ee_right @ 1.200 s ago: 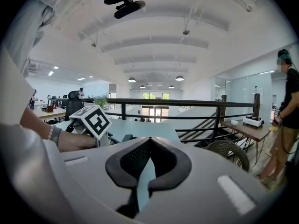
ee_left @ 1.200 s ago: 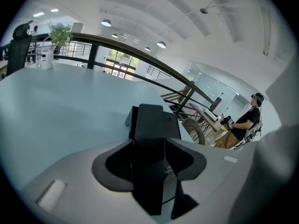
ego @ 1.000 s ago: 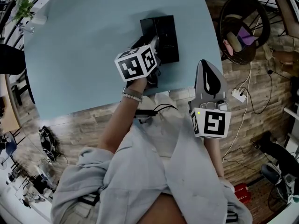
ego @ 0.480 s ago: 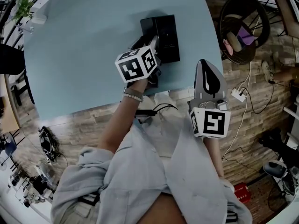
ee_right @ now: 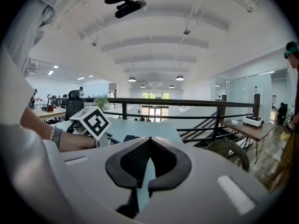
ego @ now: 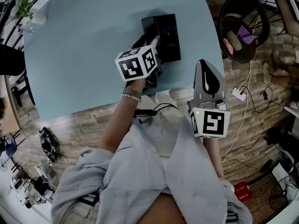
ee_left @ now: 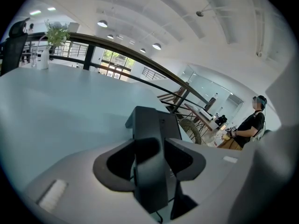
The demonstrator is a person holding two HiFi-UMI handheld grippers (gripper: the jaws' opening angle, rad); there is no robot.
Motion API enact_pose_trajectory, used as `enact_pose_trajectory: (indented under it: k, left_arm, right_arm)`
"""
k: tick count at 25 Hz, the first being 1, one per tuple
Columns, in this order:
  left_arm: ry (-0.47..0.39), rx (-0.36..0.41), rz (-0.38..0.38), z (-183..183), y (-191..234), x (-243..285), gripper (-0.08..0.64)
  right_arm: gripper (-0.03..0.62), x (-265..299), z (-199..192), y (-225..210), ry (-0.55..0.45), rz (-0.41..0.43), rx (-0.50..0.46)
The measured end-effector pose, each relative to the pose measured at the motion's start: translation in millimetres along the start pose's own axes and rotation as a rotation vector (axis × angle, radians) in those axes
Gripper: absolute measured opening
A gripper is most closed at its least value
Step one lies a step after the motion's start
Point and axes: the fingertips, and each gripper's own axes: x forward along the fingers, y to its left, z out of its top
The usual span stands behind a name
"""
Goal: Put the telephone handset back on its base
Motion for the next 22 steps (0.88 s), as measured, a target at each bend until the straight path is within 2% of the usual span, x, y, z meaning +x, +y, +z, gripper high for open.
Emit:
enact_pose_trajectory:
  k: [7,13,22]
  left_arm:
    - [-0.013,0.018,-0.046,2.6,-2.4,-1.8,0.198]
    - [-0.042,0.083,-0.096,9.9,-9.2,-16.7,0.198]
    - [-0.183,0.270,-0.195,42.7,-25.3,-62.3,0.060]
  right_arm:
    - [0.006,-1.3,-0.1,2.7,-0.003,-0.002,-0.003]
    - [0.006,-1.7,4.8,9.1,-0.012,-0.005,-0.012]
    - [0.006,-9.2,19.7,28.4,-0.049,-0.023,-0.031]
